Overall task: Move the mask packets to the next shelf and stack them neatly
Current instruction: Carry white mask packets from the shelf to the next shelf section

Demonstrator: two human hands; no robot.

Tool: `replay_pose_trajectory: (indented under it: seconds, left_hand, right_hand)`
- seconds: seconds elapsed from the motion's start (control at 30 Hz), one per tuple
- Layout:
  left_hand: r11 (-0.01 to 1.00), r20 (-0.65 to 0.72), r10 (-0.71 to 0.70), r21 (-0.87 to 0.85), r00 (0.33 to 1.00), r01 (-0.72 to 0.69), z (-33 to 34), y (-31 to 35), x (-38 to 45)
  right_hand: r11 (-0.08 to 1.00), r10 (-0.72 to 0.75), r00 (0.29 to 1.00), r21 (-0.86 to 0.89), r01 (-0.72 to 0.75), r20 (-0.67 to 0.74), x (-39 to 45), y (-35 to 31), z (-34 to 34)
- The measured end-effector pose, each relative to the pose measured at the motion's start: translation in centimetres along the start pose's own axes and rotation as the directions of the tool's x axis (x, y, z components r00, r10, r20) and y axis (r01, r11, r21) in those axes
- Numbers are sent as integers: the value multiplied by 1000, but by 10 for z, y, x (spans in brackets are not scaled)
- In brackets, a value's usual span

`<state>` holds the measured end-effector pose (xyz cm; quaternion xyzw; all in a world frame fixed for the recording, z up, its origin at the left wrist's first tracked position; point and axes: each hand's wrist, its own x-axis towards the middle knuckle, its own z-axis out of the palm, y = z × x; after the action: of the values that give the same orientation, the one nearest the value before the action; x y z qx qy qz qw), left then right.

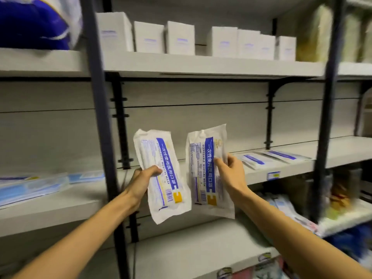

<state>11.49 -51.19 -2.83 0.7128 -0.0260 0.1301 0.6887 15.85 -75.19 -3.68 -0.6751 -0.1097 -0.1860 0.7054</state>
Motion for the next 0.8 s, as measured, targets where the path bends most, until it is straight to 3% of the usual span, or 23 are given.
replay_pose_trajectory:
  seconds: [0.43,0.8]
  left_hand:
    - [984,129,-157,101,979,145,164,-22,155]
    - [980,255,-198,42,946,194,241,-31,264]
  right_hand:
    - [923,44,975,-364,-123,-219,131,9,-148]
    - [803,179,908,-477,-357,-379,227,28,-215]
